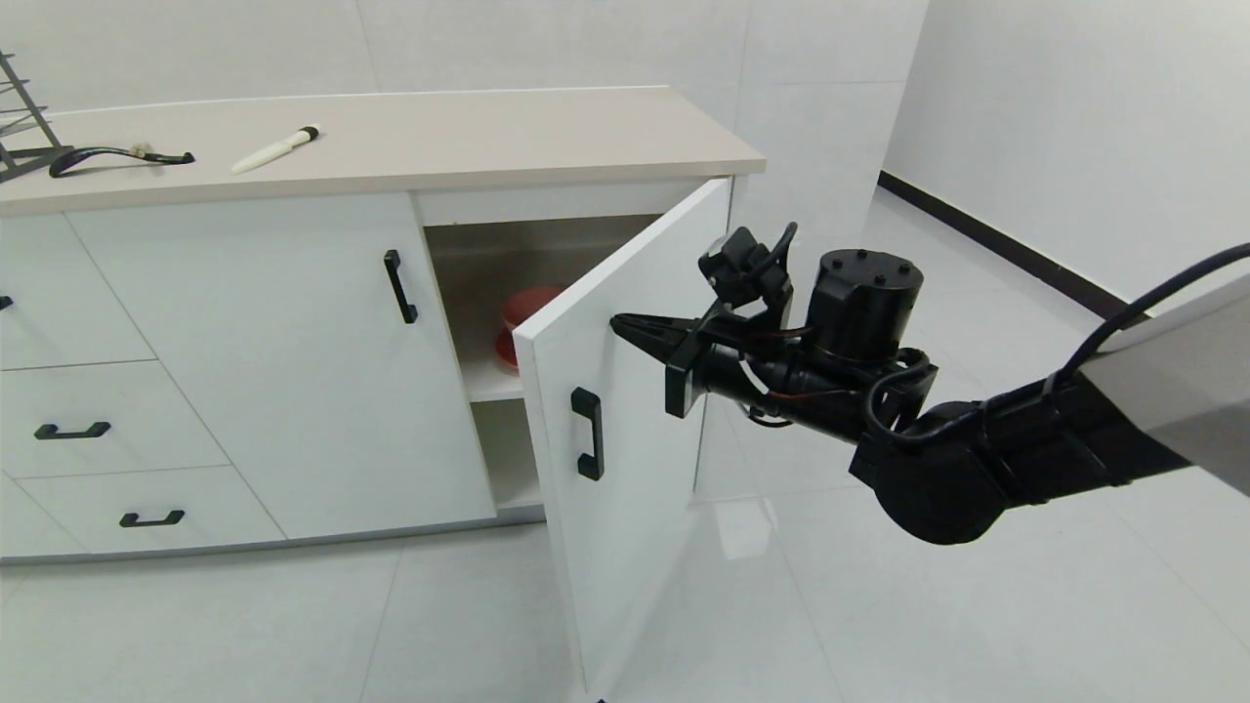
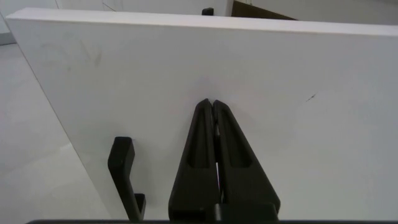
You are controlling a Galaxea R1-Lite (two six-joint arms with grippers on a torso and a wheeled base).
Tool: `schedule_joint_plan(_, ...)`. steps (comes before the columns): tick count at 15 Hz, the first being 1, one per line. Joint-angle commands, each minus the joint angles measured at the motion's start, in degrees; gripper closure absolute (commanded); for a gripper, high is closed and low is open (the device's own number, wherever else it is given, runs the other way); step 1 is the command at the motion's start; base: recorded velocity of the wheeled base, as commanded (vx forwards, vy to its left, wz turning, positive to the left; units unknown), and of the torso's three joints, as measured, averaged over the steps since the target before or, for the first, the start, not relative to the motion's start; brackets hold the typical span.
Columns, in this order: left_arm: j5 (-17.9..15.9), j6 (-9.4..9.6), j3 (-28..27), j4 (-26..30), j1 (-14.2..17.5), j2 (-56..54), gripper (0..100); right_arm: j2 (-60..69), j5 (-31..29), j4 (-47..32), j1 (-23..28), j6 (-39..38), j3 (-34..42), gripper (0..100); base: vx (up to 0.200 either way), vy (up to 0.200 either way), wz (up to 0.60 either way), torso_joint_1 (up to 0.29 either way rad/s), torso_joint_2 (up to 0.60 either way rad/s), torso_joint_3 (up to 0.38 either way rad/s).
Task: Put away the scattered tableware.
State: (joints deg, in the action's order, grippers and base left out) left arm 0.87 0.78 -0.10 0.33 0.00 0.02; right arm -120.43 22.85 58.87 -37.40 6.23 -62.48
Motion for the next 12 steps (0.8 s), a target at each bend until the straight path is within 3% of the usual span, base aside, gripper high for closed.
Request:
schedule_joint_plan(1,0.0,0.01,0.0,0.0,0.0,0.0,0,-1.7,0.0,0.0,0.0,0.1,-1.7,100,0.000,0.000,0.00,0.000,0.00,0.000)
schedule_joint_plan(12,0.0,0.01,0.0,0.0,0.0,0.0,0,-11.1,-2.2,0.3,0.2,0.2,-13.5,100,0.000,0.000,0.00,0.000,0.00,0.000)
